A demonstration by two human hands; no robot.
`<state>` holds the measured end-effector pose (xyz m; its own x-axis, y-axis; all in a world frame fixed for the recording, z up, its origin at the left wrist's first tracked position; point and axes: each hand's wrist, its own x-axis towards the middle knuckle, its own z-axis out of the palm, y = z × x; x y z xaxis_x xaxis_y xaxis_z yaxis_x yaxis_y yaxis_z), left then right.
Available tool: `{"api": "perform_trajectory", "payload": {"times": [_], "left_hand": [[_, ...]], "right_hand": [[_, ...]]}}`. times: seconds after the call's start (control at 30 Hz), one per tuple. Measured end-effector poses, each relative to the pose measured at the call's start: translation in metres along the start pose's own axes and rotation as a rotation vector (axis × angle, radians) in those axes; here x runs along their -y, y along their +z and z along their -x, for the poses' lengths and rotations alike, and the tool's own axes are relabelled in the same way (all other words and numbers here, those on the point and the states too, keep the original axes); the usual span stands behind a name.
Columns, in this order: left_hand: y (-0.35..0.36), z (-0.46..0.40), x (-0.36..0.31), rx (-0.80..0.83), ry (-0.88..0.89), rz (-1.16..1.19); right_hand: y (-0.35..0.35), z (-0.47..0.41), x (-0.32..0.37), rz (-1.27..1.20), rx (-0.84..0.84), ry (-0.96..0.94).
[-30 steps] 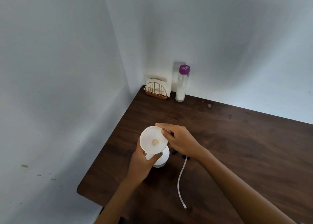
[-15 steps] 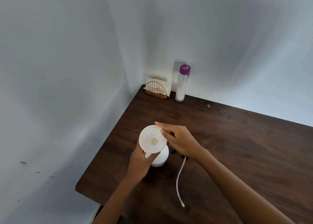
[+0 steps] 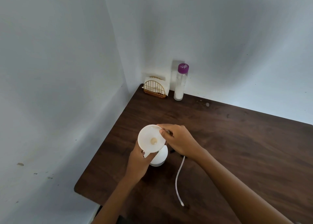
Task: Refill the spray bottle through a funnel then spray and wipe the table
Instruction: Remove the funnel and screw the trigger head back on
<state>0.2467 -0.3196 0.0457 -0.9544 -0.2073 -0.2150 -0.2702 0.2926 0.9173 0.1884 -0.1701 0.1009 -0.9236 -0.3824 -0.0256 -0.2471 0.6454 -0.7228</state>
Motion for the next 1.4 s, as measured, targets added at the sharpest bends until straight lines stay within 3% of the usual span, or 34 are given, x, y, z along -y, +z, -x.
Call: {"api": "perform_trajectory", "payload": {"times": [0.23,0.37,0.5,0.6,0.67,0.73,0.83,0.97,1.13,1.4], "left_hand": [[0.003,-0.002,0.007,-0.011,0.027,-0.064],[-0.001,0.005,0.007,0.025,0.048,0.052],[-0.004,0.018,-0.002,-0.18,0.141,0.187],[-0.002,0.017,-0.036,-0.359,0.259,0.184],[0.009,0.005,-0.068,-0.293,0.342,0.149],[0.029,-0.013,-0.096,-0.093,0.36,0.088],[0.072,-0.05,-0.127,0.219,0.231,0.028],[0.129,-0.1,-0.141,0.422,0.048,-0.061],[0.183,-0.144,-0.135,0.455,-0.007,-0.134],[0.227,-0.204,-0.103,0.42,-0.095,-0.204]], "right_hand": [[-0.003,0.002,0.003,-0.155,-0.071,0.039],[-0.007,0.0,0.004,-0.364,-0.14,0.117],[-0.021,0.0,-0.003,-0.577,-0.199,0.198],[-0.038,-0.001,-0.021,-0.563,-0.285,0.242],[-0.047,-0.003,-0.039,-0.542,-0.374,0.299],[-0.053,-0.008,-0.058,-0.538,-0.468,0.355],[-0.062,-0.017,-0.085,-0.507,-0.567,0.414],[-0.075,-0.032,-0.121,-0.417,-0.616,0.451],[-0.085,-0.048,-0.168,-0.285,-0.697,0.502],[-0.085,-0.094,-0.224,-0.229,-0.521,0.572]]}}
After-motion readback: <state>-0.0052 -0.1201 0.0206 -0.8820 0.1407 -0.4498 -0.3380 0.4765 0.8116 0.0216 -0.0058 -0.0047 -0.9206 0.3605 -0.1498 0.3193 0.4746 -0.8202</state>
